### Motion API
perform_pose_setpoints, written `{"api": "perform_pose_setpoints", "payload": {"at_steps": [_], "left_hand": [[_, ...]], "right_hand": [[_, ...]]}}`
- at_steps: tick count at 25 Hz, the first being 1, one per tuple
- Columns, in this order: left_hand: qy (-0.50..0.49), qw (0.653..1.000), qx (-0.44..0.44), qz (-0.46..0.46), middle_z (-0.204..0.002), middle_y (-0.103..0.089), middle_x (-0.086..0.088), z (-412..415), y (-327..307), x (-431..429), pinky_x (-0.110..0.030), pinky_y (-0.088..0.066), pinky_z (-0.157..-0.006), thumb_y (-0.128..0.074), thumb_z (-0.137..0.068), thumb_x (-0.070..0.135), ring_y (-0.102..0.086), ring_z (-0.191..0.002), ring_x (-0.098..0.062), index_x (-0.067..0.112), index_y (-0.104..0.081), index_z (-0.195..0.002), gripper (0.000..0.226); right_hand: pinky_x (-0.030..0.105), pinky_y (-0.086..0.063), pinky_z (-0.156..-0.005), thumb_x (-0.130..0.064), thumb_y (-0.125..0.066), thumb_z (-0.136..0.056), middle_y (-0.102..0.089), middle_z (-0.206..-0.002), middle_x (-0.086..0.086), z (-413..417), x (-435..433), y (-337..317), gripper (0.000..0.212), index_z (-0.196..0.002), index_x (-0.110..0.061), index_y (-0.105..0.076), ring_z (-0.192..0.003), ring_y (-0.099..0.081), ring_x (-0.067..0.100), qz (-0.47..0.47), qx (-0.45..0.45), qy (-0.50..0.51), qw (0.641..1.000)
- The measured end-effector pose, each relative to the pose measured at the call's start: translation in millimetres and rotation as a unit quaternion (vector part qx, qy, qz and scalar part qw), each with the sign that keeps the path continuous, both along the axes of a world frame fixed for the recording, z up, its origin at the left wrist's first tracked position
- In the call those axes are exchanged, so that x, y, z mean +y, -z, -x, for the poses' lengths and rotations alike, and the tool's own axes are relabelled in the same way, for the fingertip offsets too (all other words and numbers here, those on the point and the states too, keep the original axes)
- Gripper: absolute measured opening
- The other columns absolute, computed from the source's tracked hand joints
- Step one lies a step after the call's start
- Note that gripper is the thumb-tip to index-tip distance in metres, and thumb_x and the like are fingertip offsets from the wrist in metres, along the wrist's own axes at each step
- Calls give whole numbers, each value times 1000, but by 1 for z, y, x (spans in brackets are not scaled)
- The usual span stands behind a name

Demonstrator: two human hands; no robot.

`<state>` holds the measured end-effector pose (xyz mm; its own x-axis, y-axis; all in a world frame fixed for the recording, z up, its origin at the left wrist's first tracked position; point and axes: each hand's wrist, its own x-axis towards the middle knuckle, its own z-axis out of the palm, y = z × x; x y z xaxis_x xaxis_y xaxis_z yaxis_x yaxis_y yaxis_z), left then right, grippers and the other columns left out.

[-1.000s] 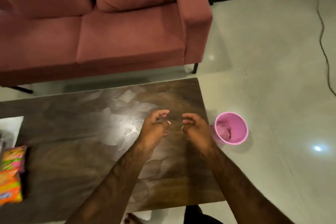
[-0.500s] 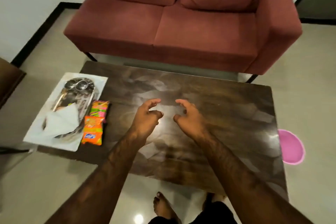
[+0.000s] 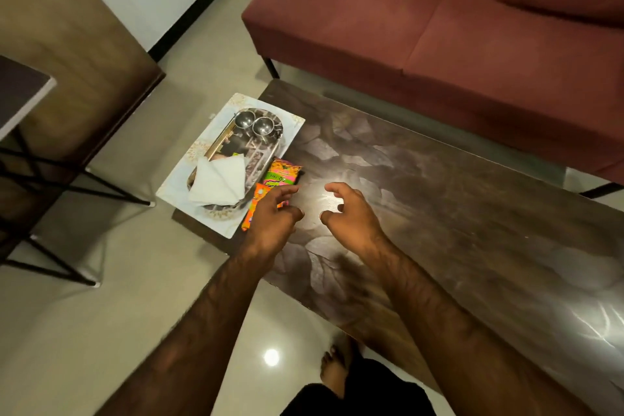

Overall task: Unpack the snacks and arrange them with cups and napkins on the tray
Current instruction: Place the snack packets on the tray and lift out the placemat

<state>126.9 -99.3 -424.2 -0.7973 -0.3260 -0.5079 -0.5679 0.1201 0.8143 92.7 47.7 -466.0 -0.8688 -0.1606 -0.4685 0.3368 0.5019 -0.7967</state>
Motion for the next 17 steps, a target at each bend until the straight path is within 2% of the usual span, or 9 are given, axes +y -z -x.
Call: {"api": "perform_pose_setpoints", "payload": {"at_steps": [2, 4, 5, 7, 10, 13, 15, 17], "left_hand": [[-17, 1000, -12, 3, -126, -63, -4, 8, 0, -13, -42, -55, -88, -61, -90, -3, -65, -109, -22, 18, -64, -126, 41], [-33, 999, -17, 3, -118, -62, 0, 15, 2, -25, -34, -53, -78, -62, -90, -3, -65, -93, -12, 17, -65, -125, 40], [-38, 999, -19, 3, -117, -61, 1, 19, 3, -30, -31, -53, -74, -62, -90, -3, -64, -92, -10, 17, -65, -125, 40], [-43, 999, -30, 3, -124, -59, -2, 26, 8, -41, -32, -54, -76, -61, -90, -3, -66, -104, -19, 17, -64, -126, 41], [-33, 998, -47, 6, -132, -59, -7, 41, 17, -63, -39, -54, -82, -61, -90, -2, -63, -113, -28, 16, -63, -127, 42], [-24, 998, -60, 0, -130, -62, -8, 59, 31, -93, -35, -55, -77, -62, -90, -3, -67, -107, -28, 15, -63, -126, 40], [-19, 997, -67, -11, -127, -64, -10, 69, 40, -112, -31, -54, -73, -61, -91, -5, -67, -100, -27, 13, -62, -125, 38], [-7, 996, -86, -19, -129, -62, -11, 79, 52, -138, -32, -55, -76, -61, -92, -3, -67, -100, -27, 11, -62, -126, 37]], "right_hand": [[27, -49, -95, -12, -68, -90, -55, -148, 3, 11, -14, 3, 60, -147, -30, -59, -118, -63, 19, 8, -15, -16, 1000], [31, -52, -101, -11, -68, -90, -58, -144, 4, 21, -26, 5, 58, -144, -29, -60, -120, -65, 22, 8, -21, -37, 999], [34, -53, -103, -10, -68, -90, -60, -142, 5, 25, -32, 6, 56, -142, -29, -61, -115, -65, 22, 7, -22, -43, 999], [40, -55, -105, -10, -68, -90, -61, -139, 5, 32, -42, 9, 53, -139, -30, -63, -104, -61, 18, 11, -27, -50, 998], [41, -57, -102, -12, -69, -89, -63, -137, 4, 46, -62, 14, 52, -138, -30, -62, -111, -67, 23, 14, -41, -50, 998], [39, -56, -104, -12, -69, -90, -64, -136, 2, 60, -91, 24, 57, -144, -29, -60, -120, -70, 26, -1, -60, -48, 997], [40, -56, -106, -13, -71, -90, -65, -132, 2, 68, -109, 32, 57, -144, -30, -60, -119, -70, 25, -12, -70, -38, 997], [43, -58, -105, -12, -70, -89, -66, -130, 2, 75, -131, 42, 58, -143, -30, -60, -118, -70, 27, -27, -81, -20, 996]]}}
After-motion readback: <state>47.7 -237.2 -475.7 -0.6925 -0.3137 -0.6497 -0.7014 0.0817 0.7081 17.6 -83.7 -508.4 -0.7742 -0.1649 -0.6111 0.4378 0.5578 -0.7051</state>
